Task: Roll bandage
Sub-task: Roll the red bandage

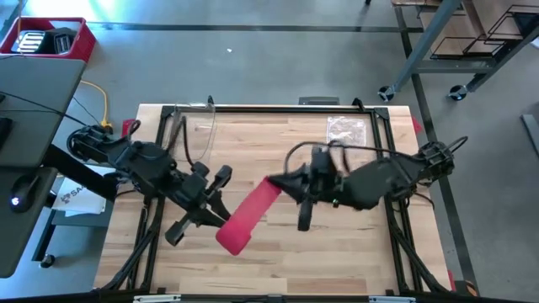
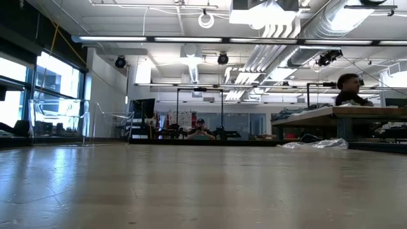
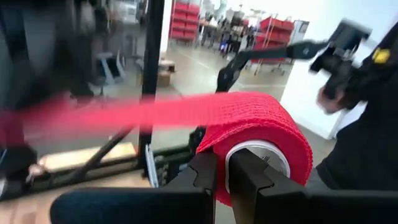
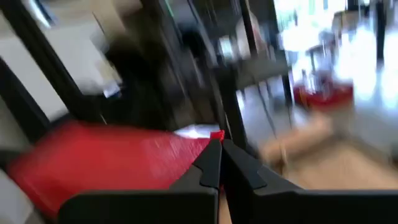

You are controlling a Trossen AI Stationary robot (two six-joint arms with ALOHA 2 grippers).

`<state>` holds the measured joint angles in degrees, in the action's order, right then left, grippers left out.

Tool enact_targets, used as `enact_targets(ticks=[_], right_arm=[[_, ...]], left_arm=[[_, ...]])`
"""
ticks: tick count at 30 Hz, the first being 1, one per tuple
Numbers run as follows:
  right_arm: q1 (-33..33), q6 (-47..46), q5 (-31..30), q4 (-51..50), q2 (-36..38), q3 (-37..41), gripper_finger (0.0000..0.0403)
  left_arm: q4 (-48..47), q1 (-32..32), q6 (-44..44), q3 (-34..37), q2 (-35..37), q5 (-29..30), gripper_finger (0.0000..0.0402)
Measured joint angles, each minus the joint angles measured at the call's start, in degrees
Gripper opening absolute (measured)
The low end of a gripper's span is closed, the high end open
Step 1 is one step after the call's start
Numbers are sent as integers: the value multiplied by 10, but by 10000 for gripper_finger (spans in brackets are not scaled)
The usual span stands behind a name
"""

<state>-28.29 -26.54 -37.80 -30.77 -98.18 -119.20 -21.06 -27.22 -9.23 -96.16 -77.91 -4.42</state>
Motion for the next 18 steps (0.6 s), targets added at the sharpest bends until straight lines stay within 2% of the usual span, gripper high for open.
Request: enact_targets(ticks=[3,6,11,15,18], right_arm=[[-1,-93,42,-80,-16,0,0],[-1,-123,98,-67,-45,0,0],[10,-93,130,104,-100,0,0],[31,-40,167,252,-128,0,0],[44,-34,178,299,-130,0,0]], left_arm=[[40,0,17,0,6,-7,14],[82,3,38,0,15,-3,14],[143,15,71,2,17,17,14],[166,27,74,2,20,90,14],[182,29,102,1,20,132,14]])
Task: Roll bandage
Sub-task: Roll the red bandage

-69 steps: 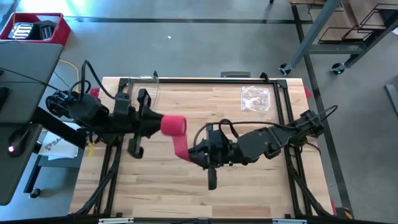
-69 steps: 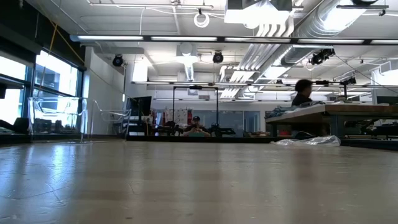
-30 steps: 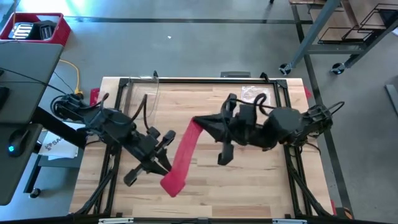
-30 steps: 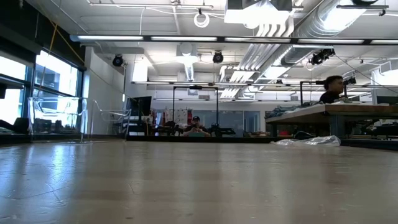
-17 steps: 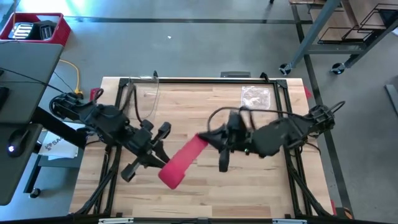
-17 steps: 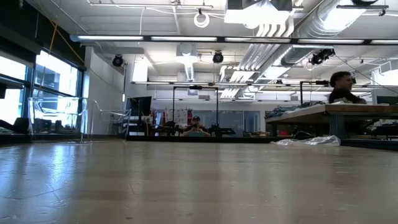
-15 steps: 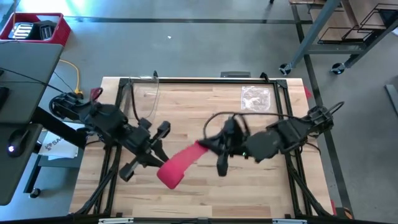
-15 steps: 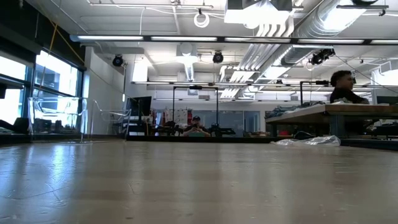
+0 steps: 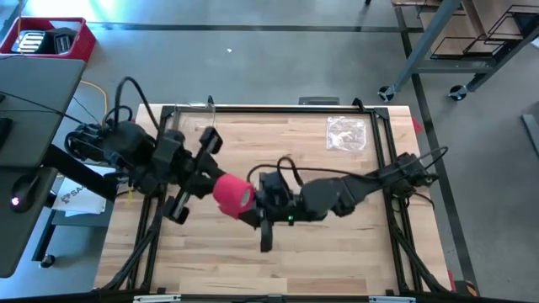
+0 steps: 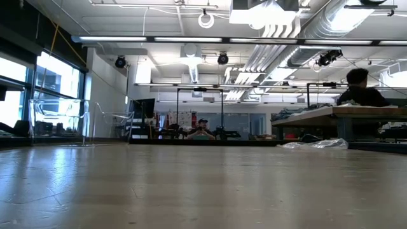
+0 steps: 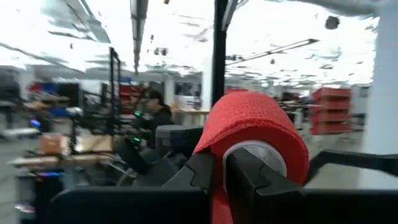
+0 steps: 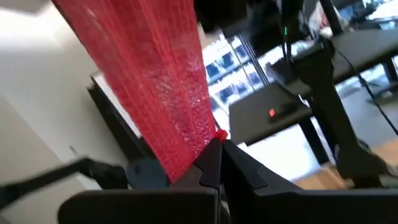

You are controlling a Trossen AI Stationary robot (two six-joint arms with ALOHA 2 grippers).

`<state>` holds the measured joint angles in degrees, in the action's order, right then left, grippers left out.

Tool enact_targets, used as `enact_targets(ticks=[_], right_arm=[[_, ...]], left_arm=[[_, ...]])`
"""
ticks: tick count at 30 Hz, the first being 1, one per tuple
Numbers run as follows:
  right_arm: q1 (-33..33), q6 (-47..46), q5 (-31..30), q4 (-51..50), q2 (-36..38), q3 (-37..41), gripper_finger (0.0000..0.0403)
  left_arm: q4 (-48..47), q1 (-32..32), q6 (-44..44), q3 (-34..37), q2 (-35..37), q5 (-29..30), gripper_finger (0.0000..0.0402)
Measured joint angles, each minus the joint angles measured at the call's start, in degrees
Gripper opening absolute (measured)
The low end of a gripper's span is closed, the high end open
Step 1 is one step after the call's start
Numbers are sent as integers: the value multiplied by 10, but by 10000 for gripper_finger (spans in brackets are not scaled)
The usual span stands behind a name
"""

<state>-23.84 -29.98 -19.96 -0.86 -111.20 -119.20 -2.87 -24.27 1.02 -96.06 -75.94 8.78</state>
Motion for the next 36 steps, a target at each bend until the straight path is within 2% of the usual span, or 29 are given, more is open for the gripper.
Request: enact_targets(ticks=[4,10,13,18,22,26,29,34,36], right_arm=[[8,3,20,49,3,0,0],[1,16,48,79,4,0,8],[-1,-14,59,63,4,0,32],[-3,-20,129,62,4,0,97],[-5,51,148,57,5,0,130],[-10,105,131,38,15,0,134],[-28,166,70,-2,36,0,130],[-79,327,-131,-24,73,0,129],[-91,383,-187,-13,76,0,129]], left_arm=[[3,0,45,-1,0,21,14],[-8,-5,48,-1,0,24,14],[-9,-10,48,-1,1,21,14],[-14,-16,51,-1,5,21,14],[-18,-17,36,-1,6,23,14],[-18,-17,7,-1,7,24,14],[-16,-17,-20,-1,7,29,14],[5,-17,-106,-1,7,90,14],[17,-14,-137,-1,7,101,14]])
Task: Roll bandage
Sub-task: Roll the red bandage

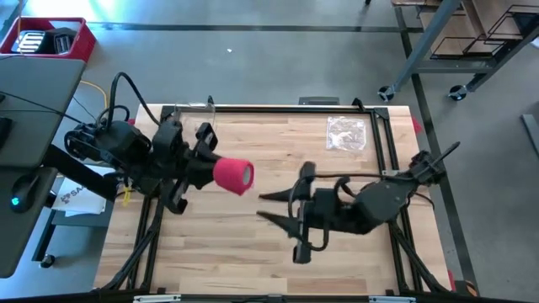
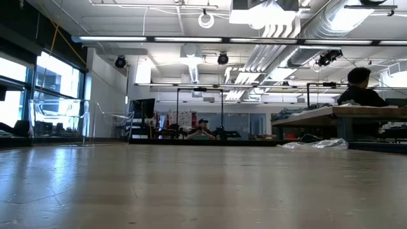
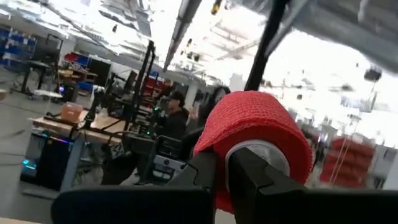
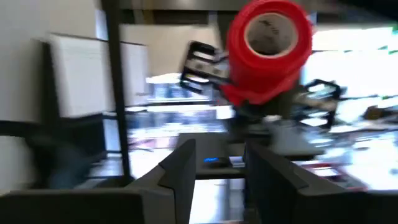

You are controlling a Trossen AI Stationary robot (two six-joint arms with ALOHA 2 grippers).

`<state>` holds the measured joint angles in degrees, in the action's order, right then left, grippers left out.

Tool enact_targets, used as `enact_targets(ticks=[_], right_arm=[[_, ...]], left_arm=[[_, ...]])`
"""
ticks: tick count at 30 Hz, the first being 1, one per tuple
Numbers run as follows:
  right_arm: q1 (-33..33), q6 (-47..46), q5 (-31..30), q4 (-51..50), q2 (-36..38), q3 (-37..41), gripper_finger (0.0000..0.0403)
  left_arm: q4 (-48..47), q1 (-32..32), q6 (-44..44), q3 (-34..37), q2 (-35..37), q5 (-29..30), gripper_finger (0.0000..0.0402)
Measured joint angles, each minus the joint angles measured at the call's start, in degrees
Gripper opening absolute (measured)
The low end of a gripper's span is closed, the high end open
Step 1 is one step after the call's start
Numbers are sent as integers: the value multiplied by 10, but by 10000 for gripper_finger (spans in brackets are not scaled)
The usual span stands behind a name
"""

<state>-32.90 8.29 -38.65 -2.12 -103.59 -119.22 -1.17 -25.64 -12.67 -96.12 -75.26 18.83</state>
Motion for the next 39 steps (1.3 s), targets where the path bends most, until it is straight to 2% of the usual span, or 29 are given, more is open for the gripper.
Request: enact_targets(ticks=[5,11,20,25,31,35,39], right_arm=[[13,40,-19,13,-3,0,144],[49,67,-43,21,-8,0,170],[78,43,1,50,-7,0,169],[82,7,-10,52,-7,0,128],[83,-8,-45,49,-7,0,16],[82,-32,-64,34,-7,0,9],[89,-112,-67,-42,-7,0,3]], left_arm=[[24,21,-27,0,0,0,14],[8,52,-60,0,0,1,14],[-51,88,-68,0,0,-1,14],[-53,92,-62,0,-2,0,14],[-52,92,-36,0,-2,0,14],[-35,81,16,1,3,-9,14],[3,72,62,1,11,-85,14]])
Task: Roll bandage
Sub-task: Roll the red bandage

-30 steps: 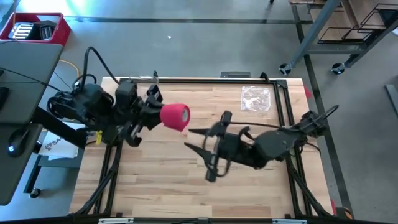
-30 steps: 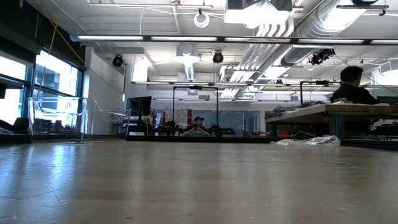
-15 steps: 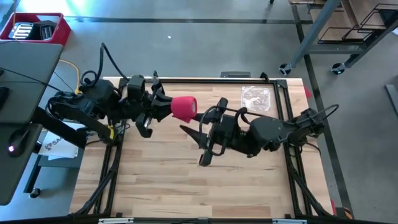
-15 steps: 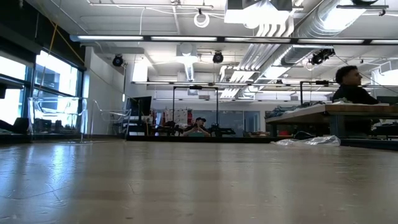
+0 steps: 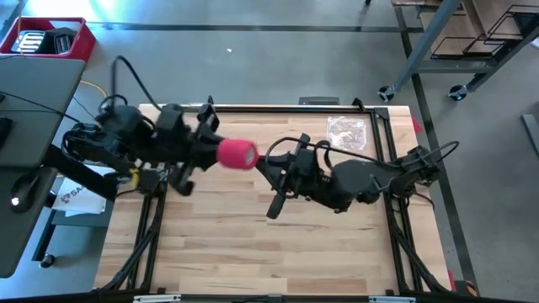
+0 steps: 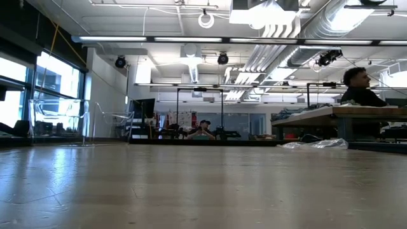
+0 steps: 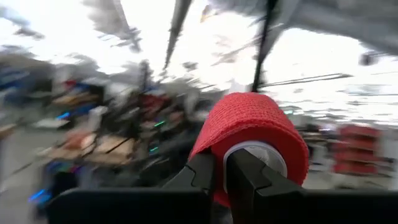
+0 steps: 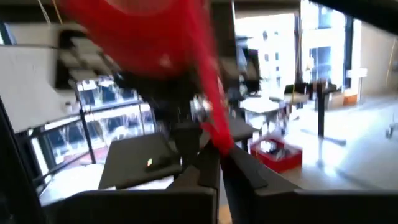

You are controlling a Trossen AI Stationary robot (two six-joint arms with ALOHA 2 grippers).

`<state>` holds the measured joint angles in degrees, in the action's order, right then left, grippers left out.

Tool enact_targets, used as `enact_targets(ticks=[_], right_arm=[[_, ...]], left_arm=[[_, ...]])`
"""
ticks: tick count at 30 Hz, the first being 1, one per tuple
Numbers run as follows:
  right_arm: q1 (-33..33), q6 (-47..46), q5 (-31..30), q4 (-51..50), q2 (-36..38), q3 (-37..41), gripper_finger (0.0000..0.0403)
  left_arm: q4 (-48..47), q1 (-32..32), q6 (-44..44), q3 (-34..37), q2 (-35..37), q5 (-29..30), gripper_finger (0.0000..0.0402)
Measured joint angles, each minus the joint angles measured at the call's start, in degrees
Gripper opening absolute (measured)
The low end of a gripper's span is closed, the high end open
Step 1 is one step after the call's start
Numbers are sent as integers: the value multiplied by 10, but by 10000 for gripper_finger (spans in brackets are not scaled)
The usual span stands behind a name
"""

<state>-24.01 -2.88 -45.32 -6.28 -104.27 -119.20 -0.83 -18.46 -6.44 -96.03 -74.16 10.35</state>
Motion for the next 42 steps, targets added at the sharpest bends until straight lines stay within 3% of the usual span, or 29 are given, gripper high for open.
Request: enact_targets(ticks=[4,7,13,17,23,30,36,42], right_arm=[[6,-90,6,-115,1,-1,1],[5,-118,7,-146,0,-1,0],[-20,-102,83,-97,0,0,0],[-34,-89,96,-27,0,0,0],[-34,-76,122,94,0,0,0],[-27,-102,141,133,-1,0,0],[-26,-118,138,124,-1,1,0],[-27,-193,119,-21,0,0,0]], left_arm=[[21,0,-21,1,-1,-82,14],[17,0,-46,1,1,-84,14],[11,-1,0,0,8,-19,14],[-30,-1,74,0,8,17,14],[-56,-1,118,0,-6,23,14],[-51,-6,125,-2,-18,52,14],[-80,-14,118,-2,-19,110,14],[-71,-16,79,0,-20,92,14]])
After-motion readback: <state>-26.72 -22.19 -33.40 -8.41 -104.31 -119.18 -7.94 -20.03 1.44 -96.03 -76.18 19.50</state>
